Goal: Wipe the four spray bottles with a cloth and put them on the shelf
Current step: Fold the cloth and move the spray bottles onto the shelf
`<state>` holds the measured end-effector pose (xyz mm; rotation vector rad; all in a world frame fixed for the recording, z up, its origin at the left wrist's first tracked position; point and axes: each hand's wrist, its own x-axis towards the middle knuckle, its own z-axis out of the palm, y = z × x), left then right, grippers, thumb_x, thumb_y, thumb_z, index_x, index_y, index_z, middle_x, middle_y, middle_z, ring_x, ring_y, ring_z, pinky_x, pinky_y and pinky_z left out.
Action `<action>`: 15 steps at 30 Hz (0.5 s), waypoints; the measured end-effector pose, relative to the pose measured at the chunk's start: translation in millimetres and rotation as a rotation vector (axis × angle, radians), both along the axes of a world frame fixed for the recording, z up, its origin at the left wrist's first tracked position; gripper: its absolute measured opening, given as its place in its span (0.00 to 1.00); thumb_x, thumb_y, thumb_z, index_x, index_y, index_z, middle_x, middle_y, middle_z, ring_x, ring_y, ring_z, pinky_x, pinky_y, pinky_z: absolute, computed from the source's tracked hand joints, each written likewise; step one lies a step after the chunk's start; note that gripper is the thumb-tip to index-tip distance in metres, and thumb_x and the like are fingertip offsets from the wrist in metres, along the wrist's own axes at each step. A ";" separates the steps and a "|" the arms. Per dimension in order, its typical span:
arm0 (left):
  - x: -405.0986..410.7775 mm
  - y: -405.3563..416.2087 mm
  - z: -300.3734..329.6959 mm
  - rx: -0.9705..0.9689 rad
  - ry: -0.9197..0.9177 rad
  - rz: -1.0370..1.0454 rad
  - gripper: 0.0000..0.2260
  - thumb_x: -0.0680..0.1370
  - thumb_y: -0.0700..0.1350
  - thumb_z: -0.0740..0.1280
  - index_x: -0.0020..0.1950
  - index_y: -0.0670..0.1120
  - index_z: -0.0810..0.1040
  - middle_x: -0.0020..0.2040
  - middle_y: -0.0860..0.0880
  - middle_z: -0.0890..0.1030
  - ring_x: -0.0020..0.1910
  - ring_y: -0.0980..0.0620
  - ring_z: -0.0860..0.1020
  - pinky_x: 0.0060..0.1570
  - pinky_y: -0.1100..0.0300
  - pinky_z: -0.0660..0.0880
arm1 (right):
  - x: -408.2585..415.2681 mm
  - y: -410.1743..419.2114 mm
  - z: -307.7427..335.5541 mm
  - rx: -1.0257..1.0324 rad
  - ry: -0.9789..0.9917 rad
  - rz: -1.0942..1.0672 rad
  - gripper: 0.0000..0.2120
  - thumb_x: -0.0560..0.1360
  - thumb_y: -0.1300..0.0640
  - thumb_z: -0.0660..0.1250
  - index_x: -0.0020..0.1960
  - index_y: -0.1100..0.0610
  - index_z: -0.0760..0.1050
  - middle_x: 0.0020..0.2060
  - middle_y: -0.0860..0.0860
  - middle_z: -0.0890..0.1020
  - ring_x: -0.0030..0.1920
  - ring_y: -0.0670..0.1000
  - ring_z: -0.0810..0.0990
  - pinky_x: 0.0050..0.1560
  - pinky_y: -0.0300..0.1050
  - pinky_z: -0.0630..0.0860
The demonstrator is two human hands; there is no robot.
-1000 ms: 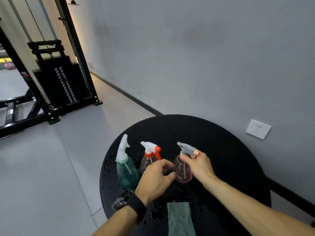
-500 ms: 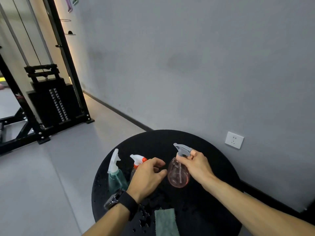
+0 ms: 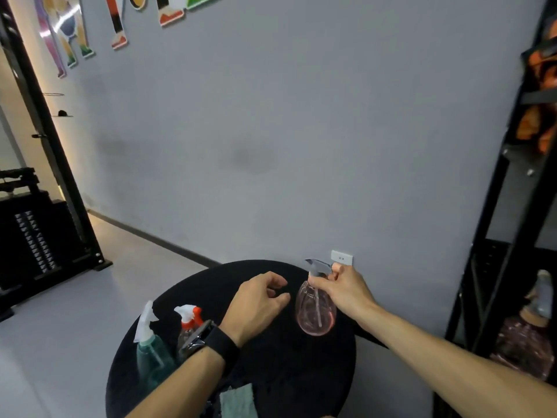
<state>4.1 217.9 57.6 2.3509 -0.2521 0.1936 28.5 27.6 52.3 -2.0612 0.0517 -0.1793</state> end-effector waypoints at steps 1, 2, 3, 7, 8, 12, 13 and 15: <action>-1.6 -8.4 3.4 0.002 -0.009 -0.012 0.12 0.78 0.49 0.70 0.60 0.52 0.78 0.55 0.57 0.80 0.54 0.60 0.78 0.51 0.69 0.73 | -4.2 -8.4 2.5 0.007 -0.003 -0.010 0.15 0.70 0.47 0.73 0.35 0.53 0.69 0.28 0.47 0.71 0.32 0.48 0.73 0.37 0.46 0.70; -3.2 -16.7 6.7 0.002 -0.018 -0.024 0.12 0.77 0.49 0.70 0.60 0.52 0.79 0.55 0.57 0.80 0.53 0.60 0.78 0.51 0.69 0.73 | -8.6 -16.7 4.8 0.008 -0.007 -0.019 0.16 0.70 0.47 0.73 0.35 0.53 0.69 0.28 0.47 0.70 0.30 0.47 0.72 0.37 0.46 0.69; -4.7 -25.0 9.8 0.003 -0.024 -0.037 0.12 0.77 0.49 0.70 0.60 0.52 0.79 0.54 0.58 0.80 0.53 0.59 0.78 0.51 0.69 0.73 | -12.9 -25.0 6.7 0.004 -0.011 -0.031 0.17 0.70 0.47 0.73 0.34 0.53 0.67 0.27 0.47 0.70 0.30 0.47 0.70 0.36 0.45 0.67; -8.0 -54.3 17.6 0.007 -0.033 -0.098 0.12 0.77 0.48 0.70 0.61 0.51 0.79 0.54 0.59 0.79 0.54 0.59 0.78 0.46 0.75 0.71 | -30.5 -56.2 16.5 -0.005 -0.038 -0.073 0.20 0.70 0.50 0.74 0.31 0.52 0.63 0.26 0.46 0.67 0.28 0.46 0.67 0.33 0.43 0.64; -8.8 -61.6 18.8 0.006 -0.034 -0.112 0.12 0.77 0.48 0.69 0.61 0.51 0.79 0.54 0.59 0.79 0.54 0.59 0.78 0.44 0.76 0.70 | -34.2 -63.8 18.5 -0.007 -0.037 -0.081 0.21 0.69 0.51 0.74 0.31 0.51 0.62 0.26 0.45 0.67 0.28 0.46 0.66 0.33 0.43 0.63; -11.9 -92.3 21.0 0.010 -0.036 -0.171 0.12 0.77 0.47 0.70 0.60 0.50 0.79 0.55 0.56 0.80 0.52 0.61 0.78 0.42 0.78 0.70 | -49.2 -94.4 25.0 -0.025 -0.030 -0.125 0.21 0.69 0.52 0.75 0.31 0.52 0.62 0.26 0.46 0.67 0.28 0.47 0.65 0.33 0.43 0.63; -12.8 -100.3 22.3 0.014 -0.033 -0.188 0.12 0.77 0.47 0.69 0.60 0.50 0.79 0.56 0.56 0.80 0.51 0.61 0.78 0.42 0.78 0.70 | -53.5 -101.8 27.0 -0.030 -0.033 -0.135 0.21 0.69 0.52 0.75 0.32 0.52 0.62 0.26 0.46 0.67 0.28 0.47 0.65 0.33 0.43 0.63; -14.1 -116.9 24.9 0.025 -0.030 -0.228 0.13 0.77 0.47 0.69 0.61 0.50 0.79 0.57 0.56 0.80 0.53 0.59 0.78 0.48 0.74 0.73 | -63.1 -116.6 31.0 -0.039 -0.037 -0.160 0.21 0.70 0.52 0.74 0.32 0.53 0.62 0.26 0.46 0.66 0.27 0.47 0.65 0.31 0.43 0.62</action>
